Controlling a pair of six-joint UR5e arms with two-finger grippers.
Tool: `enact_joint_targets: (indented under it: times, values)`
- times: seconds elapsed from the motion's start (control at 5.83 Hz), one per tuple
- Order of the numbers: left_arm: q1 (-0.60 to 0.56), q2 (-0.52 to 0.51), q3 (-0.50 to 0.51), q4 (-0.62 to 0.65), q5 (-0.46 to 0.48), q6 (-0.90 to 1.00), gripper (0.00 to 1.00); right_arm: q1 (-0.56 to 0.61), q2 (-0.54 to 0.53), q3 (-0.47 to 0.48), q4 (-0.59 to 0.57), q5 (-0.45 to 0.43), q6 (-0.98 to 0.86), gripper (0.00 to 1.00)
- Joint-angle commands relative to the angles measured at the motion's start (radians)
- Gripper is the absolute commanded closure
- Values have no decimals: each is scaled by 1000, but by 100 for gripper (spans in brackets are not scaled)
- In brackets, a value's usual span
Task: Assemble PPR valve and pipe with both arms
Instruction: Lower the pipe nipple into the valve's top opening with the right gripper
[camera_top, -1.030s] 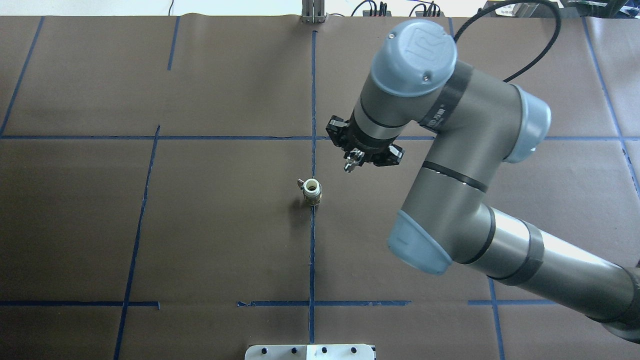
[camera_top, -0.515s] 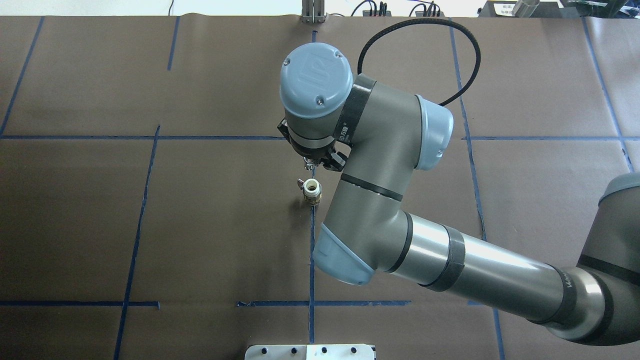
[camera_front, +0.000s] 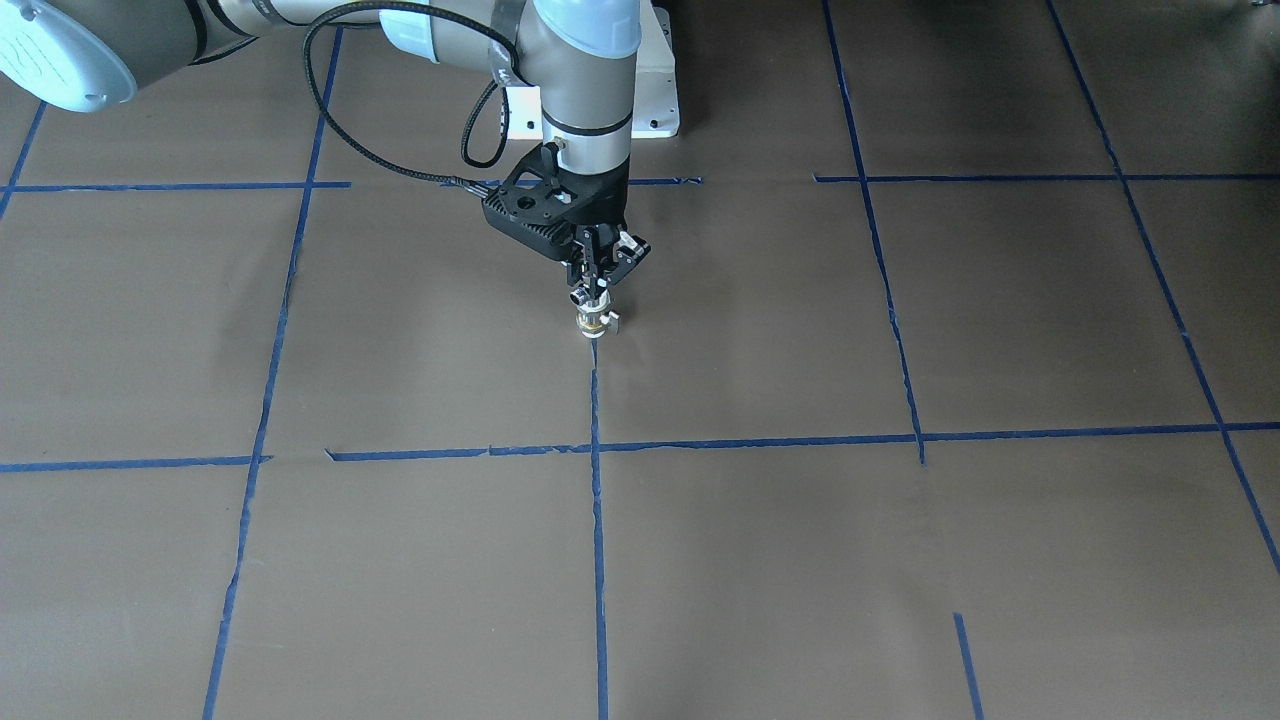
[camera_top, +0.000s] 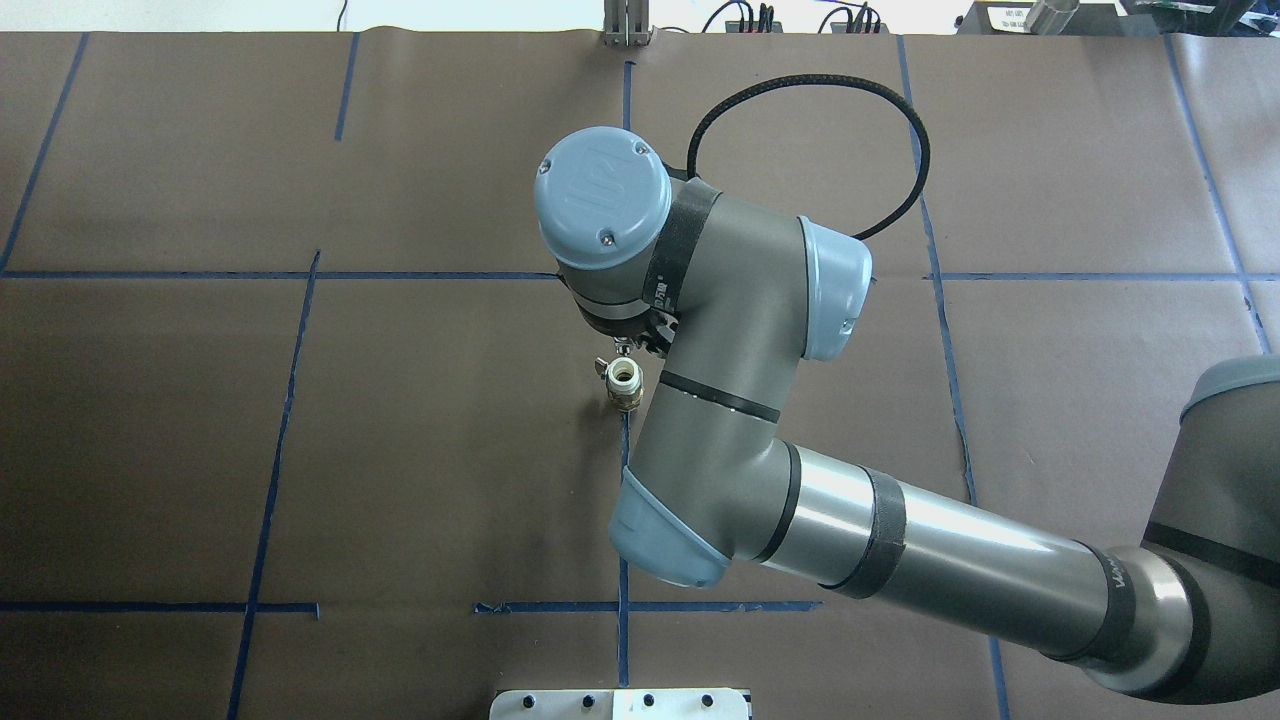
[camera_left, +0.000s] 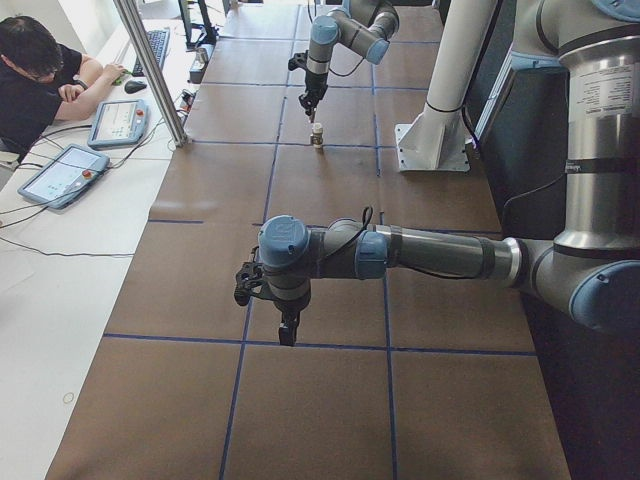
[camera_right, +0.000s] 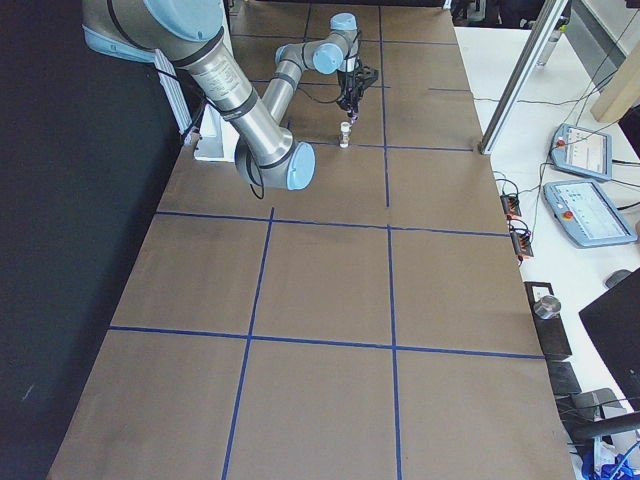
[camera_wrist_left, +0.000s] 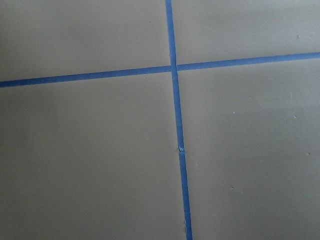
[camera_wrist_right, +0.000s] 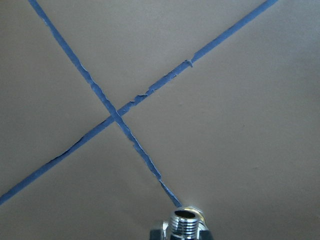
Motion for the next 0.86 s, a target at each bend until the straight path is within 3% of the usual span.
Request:
enact_joint_targets:
  times: [0.0, 0.69]
  values:
    - [0, -3, 0, 0, 0, -1, 0, -23, -7, 3, -12, -2, 1, 100]
    - [0, -3, 0, 0, 0, -1, 0, -32, -10, 6, -12, -4, 0, 100]
